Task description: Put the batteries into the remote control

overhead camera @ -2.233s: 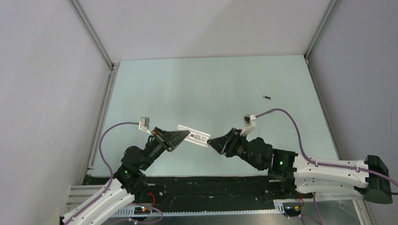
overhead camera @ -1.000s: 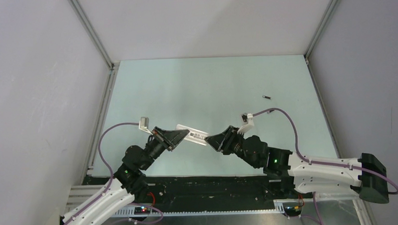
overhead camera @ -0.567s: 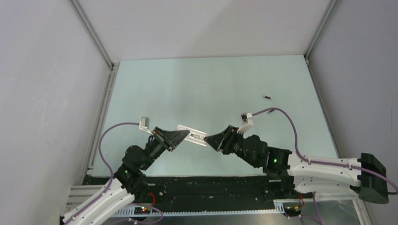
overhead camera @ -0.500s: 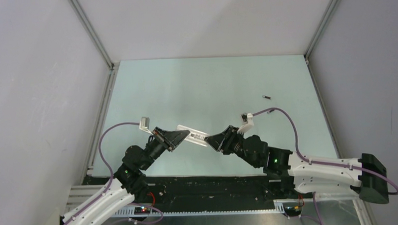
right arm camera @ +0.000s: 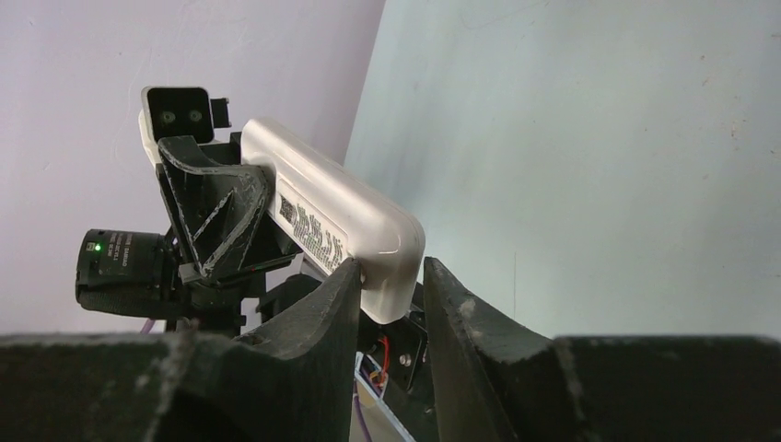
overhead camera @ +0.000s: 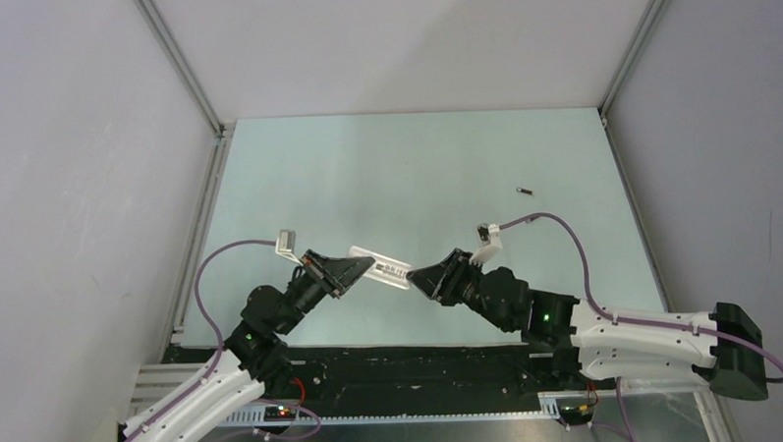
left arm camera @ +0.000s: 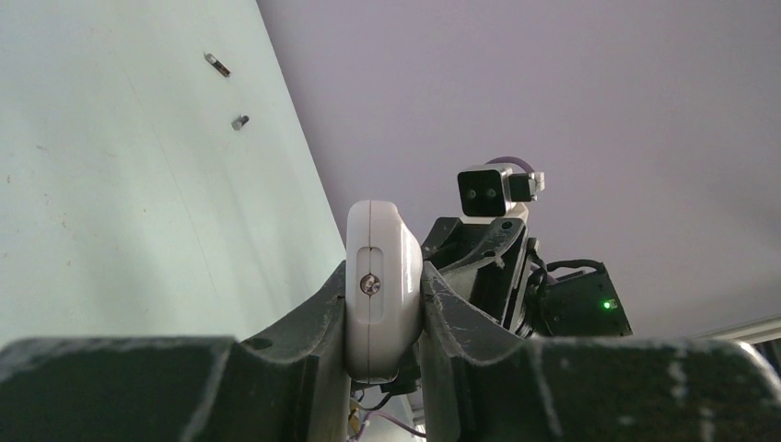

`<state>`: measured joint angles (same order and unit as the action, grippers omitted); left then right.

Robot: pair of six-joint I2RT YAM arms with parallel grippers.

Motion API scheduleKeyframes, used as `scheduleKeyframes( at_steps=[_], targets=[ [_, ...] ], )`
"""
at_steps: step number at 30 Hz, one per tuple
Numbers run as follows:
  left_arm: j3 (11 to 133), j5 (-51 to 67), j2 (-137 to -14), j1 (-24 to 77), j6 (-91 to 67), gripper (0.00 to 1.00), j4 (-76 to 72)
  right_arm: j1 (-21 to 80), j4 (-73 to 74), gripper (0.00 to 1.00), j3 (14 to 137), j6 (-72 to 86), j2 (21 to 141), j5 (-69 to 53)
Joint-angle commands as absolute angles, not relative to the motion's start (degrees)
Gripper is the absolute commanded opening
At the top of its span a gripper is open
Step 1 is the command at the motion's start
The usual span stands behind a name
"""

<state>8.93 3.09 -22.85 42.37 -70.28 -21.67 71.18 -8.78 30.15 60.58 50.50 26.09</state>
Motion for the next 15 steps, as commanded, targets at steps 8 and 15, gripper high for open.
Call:
scheduleKeyframes(
  at_steps=[8,15],
  targets=[
    [11.6,3.4,-22.1,42.6,-69.8,0.00,-26.9,72.8,2.2,0.31,37.2,60.4,55.7,29.8],
    [11.7,3.3,-22.1,42.6,-69.8,0.00,-26.8,74.4,5.7,0.30,40.1,60.7,58.5,31.5]
  ],
)
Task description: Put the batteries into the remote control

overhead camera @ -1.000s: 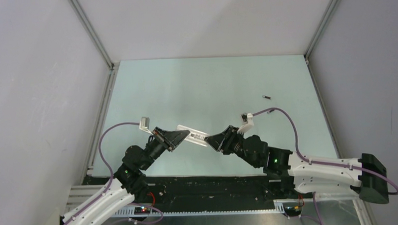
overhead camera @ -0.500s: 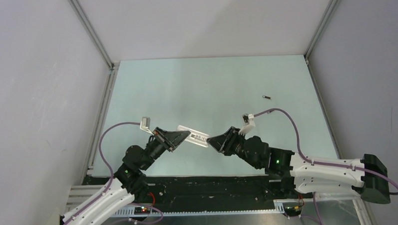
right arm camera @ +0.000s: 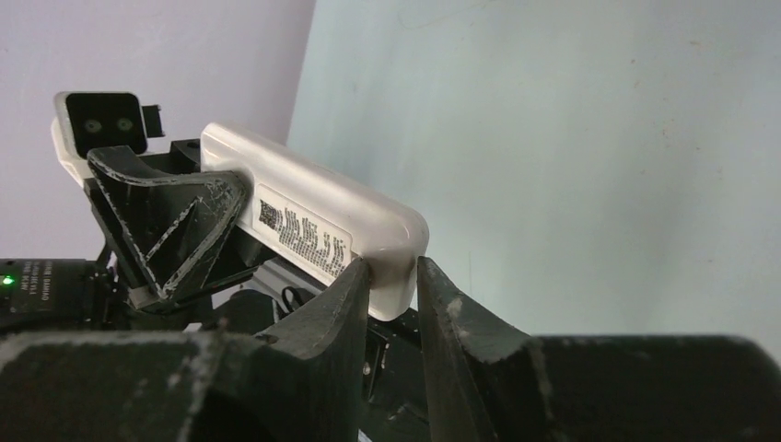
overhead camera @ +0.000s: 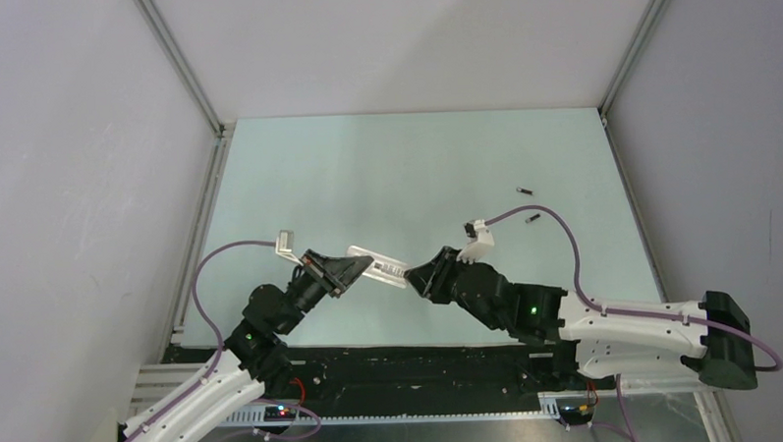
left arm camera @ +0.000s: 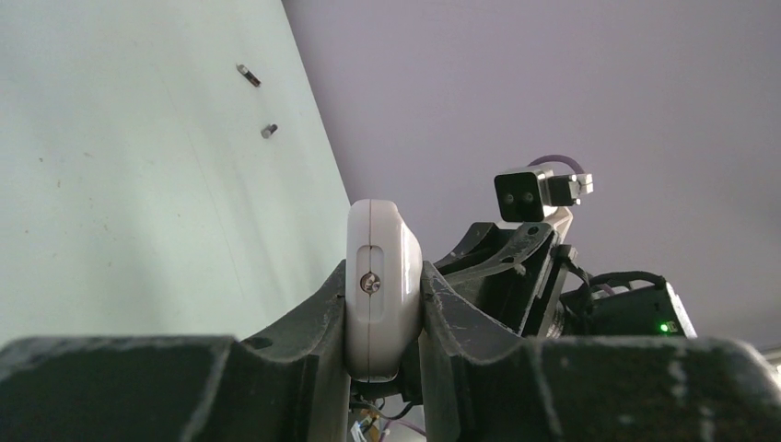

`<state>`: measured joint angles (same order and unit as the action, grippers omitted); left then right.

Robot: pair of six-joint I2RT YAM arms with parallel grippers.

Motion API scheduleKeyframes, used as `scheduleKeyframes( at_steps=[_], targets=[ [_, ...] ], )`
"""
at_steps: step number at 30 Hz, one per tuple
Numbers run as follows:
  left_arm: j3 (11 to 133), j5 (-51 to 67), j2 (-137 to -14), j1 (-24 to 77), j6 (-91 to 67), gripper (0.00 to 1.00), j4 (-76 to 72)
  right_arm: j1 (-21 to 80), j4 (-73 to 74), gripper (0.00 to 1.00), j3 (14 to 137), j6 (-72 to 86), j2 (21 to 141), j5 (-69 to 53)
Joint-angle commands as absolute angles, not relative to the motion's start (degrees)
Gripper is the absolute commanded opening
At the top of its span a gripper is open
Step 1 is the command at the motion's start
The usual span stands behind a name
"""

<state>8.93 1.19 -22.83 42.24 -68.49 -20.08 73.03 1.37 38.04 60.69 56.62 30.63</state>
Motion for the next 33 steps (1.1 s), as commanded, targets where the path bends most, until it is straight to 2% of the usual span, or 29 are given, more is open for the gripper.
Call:
scheduleKeyframes(
  at_steps=[1,5,33],
  targets=[
    [11.7,3.3,-22.1,42.6,-69.7,0.00,-26.8,74.4,5.7,0.30,40.1,60.7,58.7,31.6],
    [11.8,3.5,-22.1,42.5,-69.8,0.00,-26.7,74.5,4.7,0.31,40.2,60.4,59.2,31.3],
    [11.4,3.4,-21.3,42.6,-70.3,0.00,-26.6,73.6,2.2,0.58,40.1,61.4,60.3,30.4]
  ],
)
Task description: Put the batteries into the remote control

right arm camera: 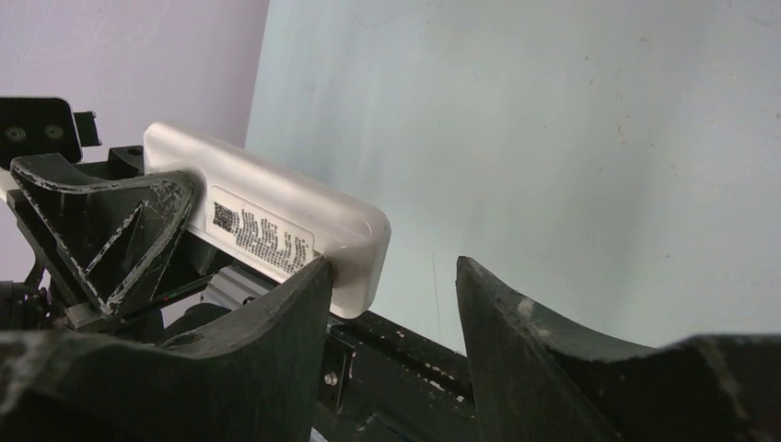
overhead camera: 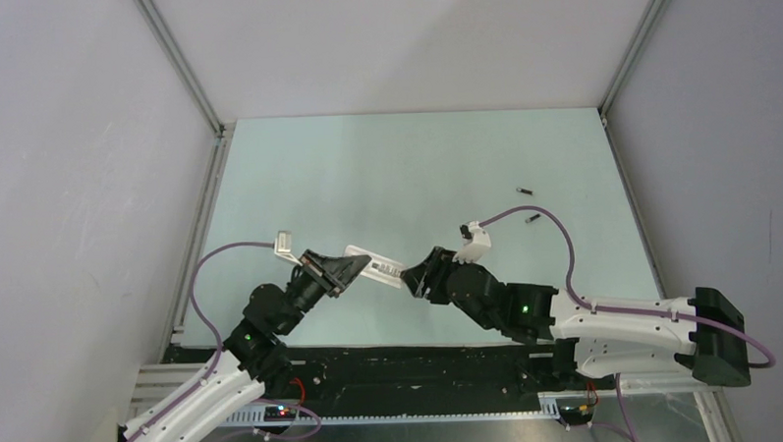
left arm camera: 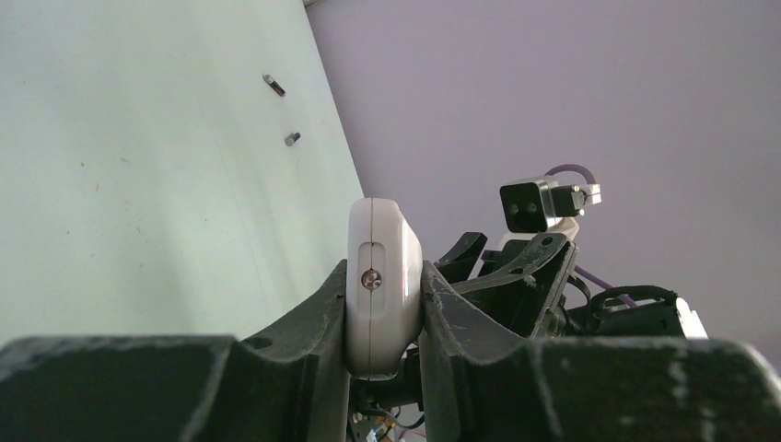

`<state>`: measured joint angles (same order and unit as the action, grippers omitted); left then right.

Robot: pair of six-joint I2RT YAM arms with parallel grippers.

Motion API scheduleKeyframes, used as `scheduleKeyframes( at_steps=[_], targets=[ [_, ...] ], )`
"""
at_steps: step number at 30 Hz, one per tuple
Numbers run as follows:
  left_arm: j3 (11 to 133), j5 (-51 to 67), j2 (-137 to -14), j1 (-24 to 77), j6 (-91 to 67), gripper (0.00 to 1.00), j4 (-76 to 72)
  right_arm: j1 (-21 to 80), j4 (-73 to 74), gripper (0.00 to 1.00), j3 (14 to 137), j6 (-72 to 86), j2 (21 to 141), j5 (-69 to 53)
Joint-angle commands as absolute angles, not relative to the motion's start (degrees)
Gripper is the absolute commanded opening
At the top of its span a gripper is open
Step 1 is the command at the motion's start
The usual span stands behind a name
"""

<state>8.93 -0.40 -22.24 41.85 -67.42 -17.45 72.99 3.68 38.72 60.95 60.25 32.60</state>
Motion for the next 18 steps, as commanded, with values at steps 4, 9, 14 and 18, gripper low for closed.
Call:
scheduleKeyframes(
  at_steps=[4,9,14,18],
  targets=[
    [11.2,3.3,-21.6,42.5,-70.4,0.00,-26.5,73.8,1.1,0.60,39.3,61.1,59.0,31.3],
    [10.8,3.2,-21.8,42.6,-70.4,0.00,-26.4,74.1,-0.9,0.62,37.7,60.9,56.9,32.1],
    [10.6,3.4,-22.4,42.6,-70.3,0.00,-26.4,74.1,-3.4,0.63,36.2,60.3,55.4,32.3],
    [10.5,3.5,-22.7,42.6,-70.3,0.00,-26.4,74.2,-4.6,0.64,35.7,59.8,54.9,32.1]
  ],
)
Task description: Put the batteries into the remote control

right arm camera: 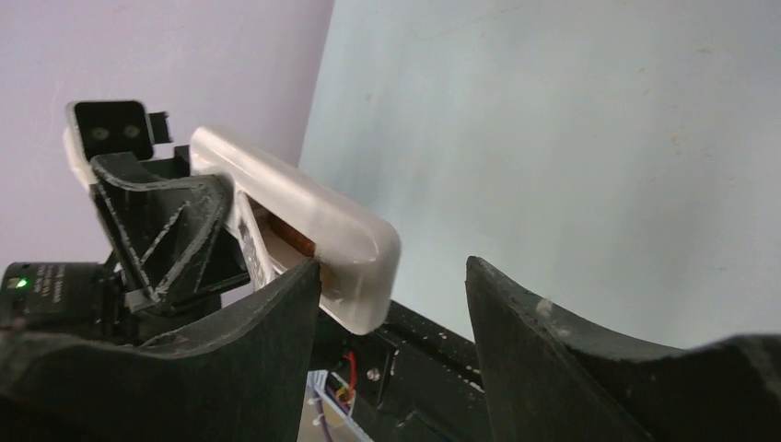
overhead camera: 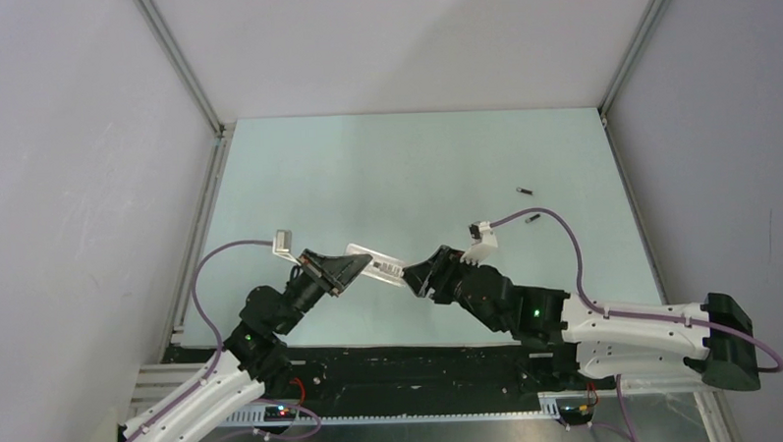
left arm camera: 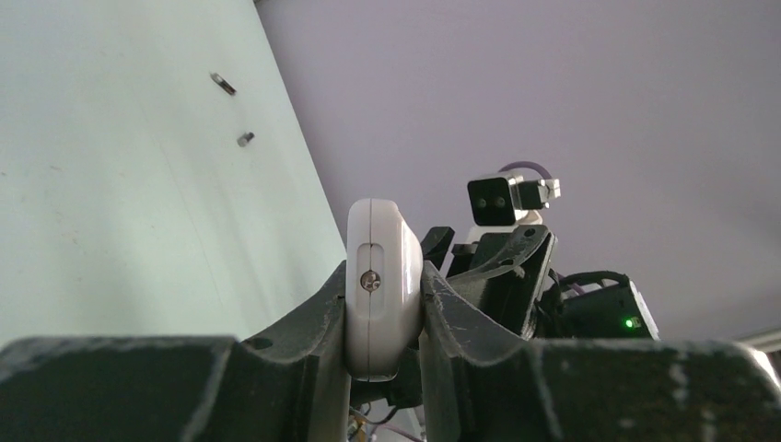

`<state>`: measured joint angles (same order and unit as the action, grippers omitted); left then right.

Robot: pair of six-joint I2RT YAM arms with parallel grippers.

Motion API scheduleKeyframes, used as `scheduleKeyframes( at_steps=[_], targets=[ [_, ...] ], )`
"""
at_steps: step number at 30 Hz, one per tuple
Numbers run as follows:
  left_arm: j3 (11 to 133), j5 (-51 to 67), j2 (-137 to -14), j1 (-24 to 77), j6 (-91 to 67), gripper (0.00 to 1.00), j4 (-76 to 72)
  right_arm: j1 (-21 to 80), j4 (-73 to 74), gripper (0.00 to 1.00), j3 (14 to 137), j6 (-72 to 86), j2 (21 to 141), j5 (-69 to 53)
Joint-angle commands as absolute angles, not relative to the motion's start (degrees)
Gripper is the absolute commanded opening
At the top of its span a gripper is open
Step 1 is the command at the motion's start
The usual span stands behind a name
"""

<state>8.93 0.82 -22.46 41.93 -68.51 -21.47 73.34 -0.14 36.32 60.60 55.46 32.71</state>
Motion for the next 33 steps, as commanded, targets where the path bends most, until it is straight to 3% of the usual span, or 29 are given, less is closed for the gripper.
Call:
scheduleKeyframes(
  at_steps=[1,12,25,33],
  targets=[
    [10.4,3.6,-22.8,42.5,-70.3,0.00,-26.4,74.2,-5.0,0.64,35.7,59.7,54.8,32.0],
    [10.0,3.1,-22.9,42.6,-70.5,0.00,-26.2,74.3,-4.7,0.65,35.5,59.7,54.1,32.9],
    [9.2,0.9,-23.7,42.5,-70.2,0.00,-23.2,74.5,12.5,0.66,35.5,60.0,42.4,41.3],
    [10.5,-1.1,-20.5,42.5,-69.1,0.00,-18.0,75.6,19.7,0.64,34.3,58.2,42.2,36.4]
  ],
)
